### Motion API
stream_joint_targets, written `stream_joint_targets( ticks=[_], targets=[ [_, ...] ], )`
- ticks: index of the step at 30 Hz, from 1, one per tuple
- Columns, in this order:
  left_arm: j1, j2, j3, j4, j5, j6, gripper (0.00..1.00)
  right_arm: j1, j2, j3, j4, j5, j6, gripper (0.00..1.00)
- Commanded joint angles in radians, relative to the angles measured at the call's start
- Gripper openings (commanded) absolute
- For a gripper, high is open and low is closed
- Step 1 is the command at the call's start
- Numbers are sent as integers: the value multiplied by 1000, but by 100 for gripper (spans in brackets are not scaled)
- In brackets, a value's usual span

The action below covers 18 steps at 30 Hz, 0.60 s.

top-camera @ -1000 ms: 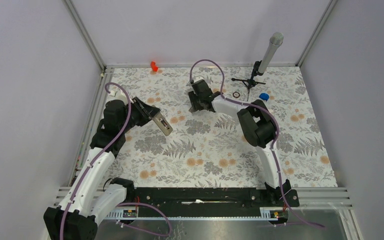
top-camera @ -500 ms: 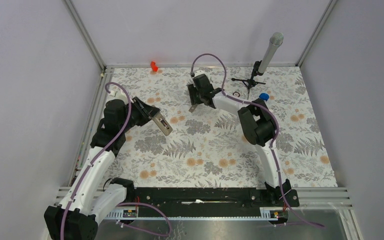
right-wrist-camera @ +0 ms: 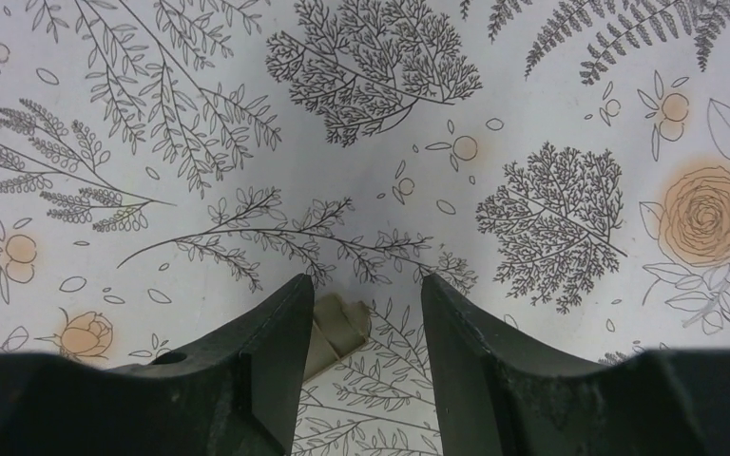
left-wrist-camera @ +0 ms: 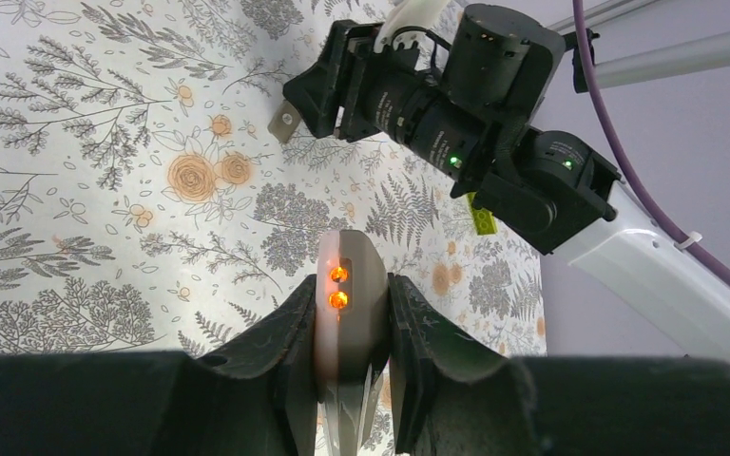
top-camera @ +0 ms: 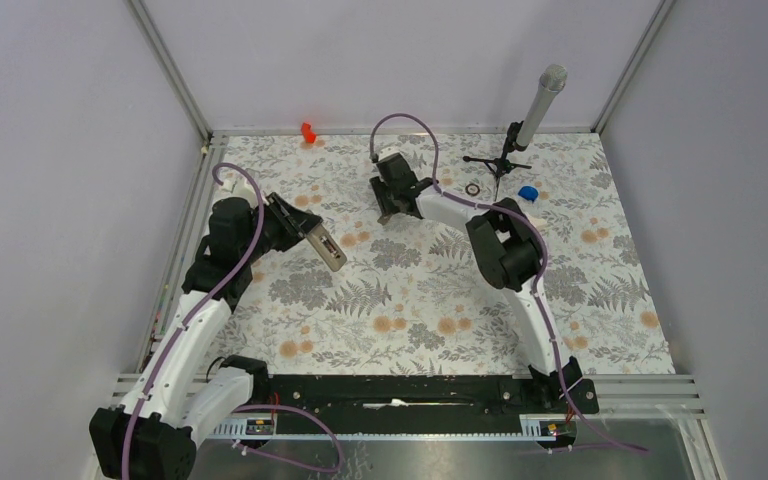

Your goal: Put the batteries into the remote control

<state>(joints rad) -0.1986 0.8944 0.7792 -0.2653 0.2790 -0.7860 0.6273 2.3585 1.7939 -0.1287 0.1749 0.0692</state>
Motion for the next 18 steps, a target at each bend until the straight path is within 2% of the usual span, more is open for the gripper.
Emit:
stream_joint_targets(
  ticks=[1,5,10,18],
  targets=[
    [6,-13,40,92,41,10,0,43,-35,-42,-149,79,-110,52],
    [4,-8,34,102,50,10,0,44,-112,-174,-188,66,-122,52],
    [4,-4,13,133,68,-6,0,44,-188,-290,-265,38,-88,46],
    [4,3,-13,164,80,-18,0,95,-331,-573,-208,-60,-26,44]
  ],
)
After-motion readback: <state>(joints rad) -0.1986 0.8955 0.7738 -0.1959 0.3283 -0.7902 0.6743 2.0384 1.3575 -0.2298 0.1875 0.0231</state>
